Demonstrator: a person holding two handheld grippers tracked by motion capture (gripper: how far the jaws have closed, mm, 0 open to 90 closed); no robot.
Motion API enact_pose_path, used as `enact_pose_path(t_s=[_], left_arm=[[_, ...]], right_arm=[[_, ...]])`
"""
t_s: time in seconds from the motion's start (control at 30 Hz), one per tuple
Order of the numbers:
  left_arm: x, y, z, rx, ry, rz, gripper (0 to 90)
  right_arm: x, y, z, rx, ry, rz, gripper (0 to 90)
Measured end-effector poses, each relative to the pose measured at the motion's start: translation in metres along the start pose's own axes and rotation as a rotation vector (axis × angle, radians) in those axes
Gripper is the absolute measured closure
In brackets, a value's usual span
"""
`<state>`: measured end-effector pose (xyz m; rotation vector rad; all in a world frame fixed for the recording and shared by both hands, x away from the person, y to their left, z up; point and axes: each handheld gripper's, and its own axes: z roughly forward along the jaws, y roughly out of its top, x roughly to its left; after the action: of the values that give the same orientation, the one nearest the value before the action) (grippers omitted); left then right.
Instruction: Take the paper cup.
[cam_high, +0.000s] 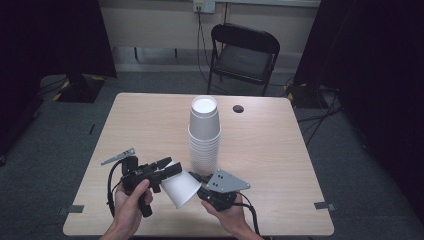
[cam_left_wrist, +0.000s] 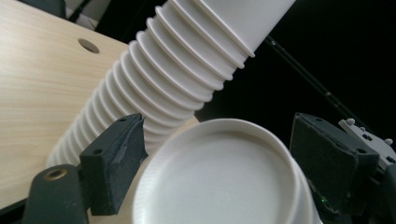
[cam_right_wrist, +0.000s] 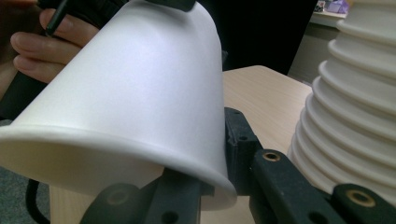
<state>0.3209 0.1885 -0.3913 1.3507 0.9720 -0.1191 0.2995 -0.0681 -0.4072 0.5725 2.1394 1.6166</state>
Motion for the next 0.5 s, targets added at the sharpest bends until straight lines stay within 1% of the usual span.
enact_pose_path(t_s=[0.07,0.13,0.17,0.27,0.3,0.33,0.4,0.43,0.47,0.5], left_arm=[[0.0,0.001,-0.001,-0.002,0.007,0.033,17.7],[0.001,0.002,-0.004,0.0,-0.015,0.083,15.2],[0.0,0.002,-0.005,-0.012,-0.017,0.094,15.3],[0.0,0.002,-0.008,-0.019,-0.012,0.122,15.2],[0.0,0.003,-0.008,-0.017,-0.012,0.132,15.2],[0.0,0.003,-0.008,-0.01,-0.006,0.149,15.2],[-0.001,0.002,-0.008,-0.004,0.018,0.174,15.5],[-0.001,0.002,-0.008,-0.004,0.018,0.174,15.6],[-0.002,0.002,-0.008,0.002,0.036,0.194,15.6],[-0.003,0.0,-0.008,0.002,0.061,0.233,15.6]], right_arm=[[-0.003,-0.001,-0.001,0.009,0.003,0.01,84.3],[-0.006,-0.003,-0.001,0.024,0.004,0.022,84.4],[-0.008,-0.003,-0.001,0.031,0.006,0.027,84.4],[-0.014,-0.006,-0.002,0.054,0.015,0.081,84.3],[-0.016,-0.007,-0.002,0.063,0.014,0.092,84.3],[-0.018,-0.008,-0.002,0.076,0.017,0.1,84.4],[-0.021,-0.009,-0.003,0.119,0.02,0.118,84.4],[-0.023,-0.01,-0.003,0.125,0.021,0.131,84.4],[-0.025,-0.01,-0.003,0.136,0.03,0.149,84.4],[-0.027,-0.011,-0.004,0.144,0.027,0.168,84.4]])
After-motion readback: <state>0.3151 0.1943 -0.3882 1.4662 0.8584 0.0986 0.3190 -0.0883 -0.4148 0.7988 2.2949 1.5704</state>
